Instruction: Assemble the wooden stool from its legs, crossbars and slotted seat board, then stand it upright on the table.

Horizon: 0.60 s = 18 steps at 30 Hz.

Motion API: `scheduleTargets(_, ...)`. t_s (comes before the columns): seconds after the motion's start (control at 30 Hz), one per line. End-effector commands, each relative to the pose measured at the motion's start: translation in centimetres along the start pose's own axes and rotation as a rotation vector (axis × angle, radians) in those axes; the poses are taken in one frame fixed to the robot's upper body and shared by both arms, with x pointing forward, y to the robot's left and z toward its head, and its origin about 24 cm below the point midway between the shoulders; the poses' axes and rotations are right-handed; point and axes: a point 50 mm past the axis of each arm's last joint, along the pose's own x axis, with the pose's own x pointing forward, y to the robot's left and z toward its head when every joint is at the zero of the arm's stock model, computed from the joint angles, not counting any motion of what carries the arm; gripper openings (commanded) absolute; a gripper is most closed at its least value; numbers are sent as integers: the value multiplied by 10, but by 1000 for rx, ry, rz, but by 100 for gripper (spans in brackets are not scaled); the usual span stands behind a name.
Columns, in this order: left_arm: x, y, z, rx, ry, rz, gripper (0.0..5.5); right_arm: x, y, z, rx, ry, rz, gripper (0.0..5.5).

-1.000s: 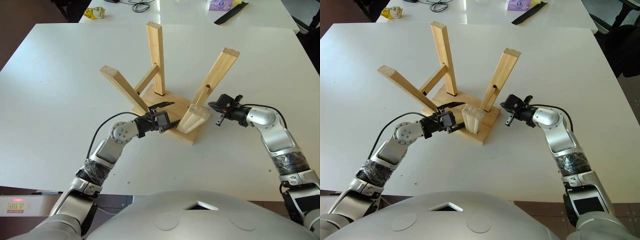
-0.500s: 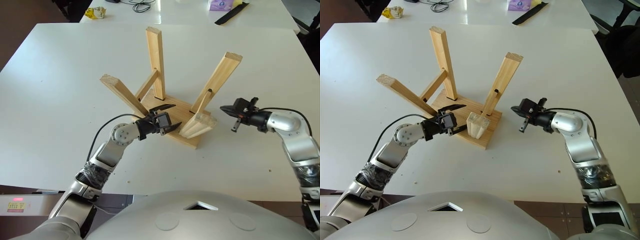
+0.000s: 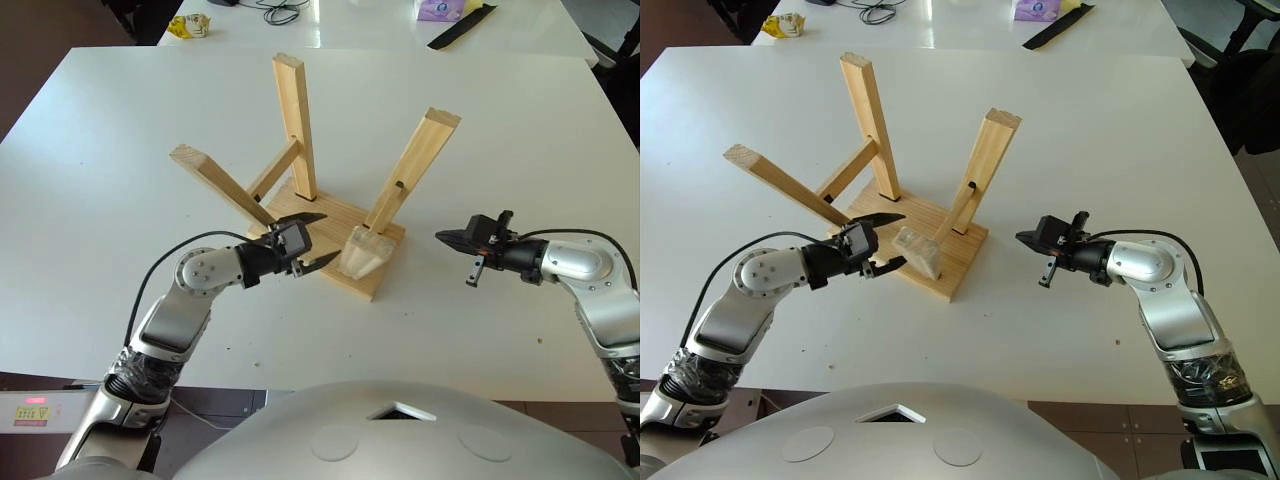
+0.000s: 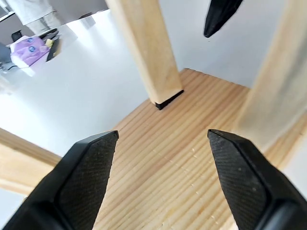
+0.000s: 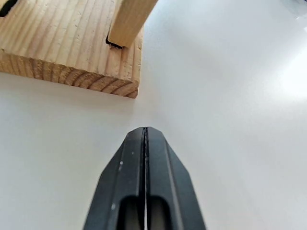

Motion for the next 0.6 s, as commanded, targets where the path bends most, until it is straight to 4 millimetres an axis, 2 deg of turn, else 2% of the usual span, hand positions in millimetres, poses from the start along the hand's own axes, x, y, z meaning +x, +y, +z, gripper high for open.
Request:
scheduleTargets(0.03, -14, 2, 12, -124, -52, 5, 329, 1, 7, 1, -5, 8, 5, 0)
scheduleTargets(0.13, -24, -3, 14, -187, -46, -74, 285, 2, 8, 1, -1, 5, -3, 0)
scheduleTargets(0.23, -42, -14, 13, -269, -3, -223, 235, 2, 10, 2, 2, -1, -2, 0)
scheduleTargets(0.3, -59, -23, 8, -311, 42, -341, 228, 2, 12, 2, 4, -1, -6, 0)
scheduleTargets(0.4, -83, -25, -2, -361, 125, -416, 228, 3, 14, 3, 9, -2, -9, 0)
scheduleTargets(0.5, -108, -7, -24, -290, 275, -352, 228, 2, 18, 2, 19, 3, -12, 0)
scheduleTargets(0.6, -119, 30, -48, -166, 385, -131, 228, 1, 29, 1, 24, 6, 24, 0)
